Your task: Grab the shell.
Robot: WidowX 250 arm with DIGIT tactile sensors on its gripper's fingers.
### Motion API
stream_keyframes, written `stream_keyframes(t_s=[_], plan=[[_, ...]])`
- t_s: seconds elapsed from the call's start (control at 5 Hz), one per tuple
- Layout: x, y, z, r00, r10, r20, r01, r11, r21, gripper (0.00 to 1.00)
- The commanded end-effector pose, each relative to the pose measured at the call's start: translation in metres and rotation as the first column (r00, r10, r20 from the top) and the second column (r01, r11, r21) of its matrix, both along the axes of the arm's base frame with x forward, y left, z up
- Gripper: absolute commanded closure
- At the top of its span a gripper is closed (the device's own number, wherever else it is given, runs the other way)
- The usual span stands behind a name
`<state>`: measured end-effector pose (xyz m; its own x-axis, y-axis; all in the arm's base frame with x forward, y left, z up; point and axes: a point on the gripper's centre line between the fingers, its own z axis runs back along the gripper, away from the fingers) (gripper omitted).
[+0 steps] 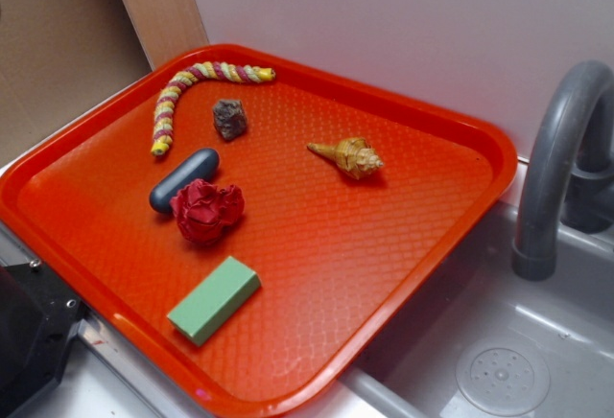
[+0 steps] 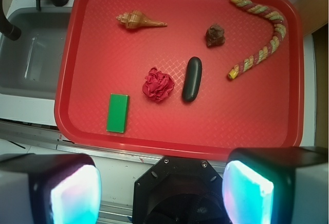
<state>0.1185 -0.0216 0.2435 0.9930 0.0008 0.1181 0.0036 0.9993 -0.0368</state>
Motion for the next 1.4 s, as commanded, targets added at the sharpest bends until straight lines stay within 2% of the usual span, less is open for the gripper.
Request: stream_keyframes(t_s=[0.0, 0.2, 0.4, 0.6, 0.8, 1.0, 1.2], plan=[[0.0, 0.0, 0.0, 1.0, 0.0, 0.0, 0.0, 1.0, 0.0, 0.0], [0.049, -0.001, -0.001, 0.998, -0.062, 0.023, 0.063, 0.998, -0.016, 0.0], [0.087, -0.002, 0.003, 0.983, -0.157, 0.095, 0.154, 0.987, 0.043, 0.0], [0.124, 0.0, 0.002, 0.931, -0.352, 0.094, 0.334, 0.928, 0.166, 0.0], [0.154, 0.002, -0.018, 0.813, -0.582, -0.034, 0.564, 0.769, 0.301, 0.0], [0.169, -0.009, -0.045, 0.643, -0.76, -0.093, 0.735, 0.579, 0.354, 0.0], [0.18, -0.028, -0.081, 0.464, -0.878, -0.115, 0.864, 0.42, 0.277, 0.0]])
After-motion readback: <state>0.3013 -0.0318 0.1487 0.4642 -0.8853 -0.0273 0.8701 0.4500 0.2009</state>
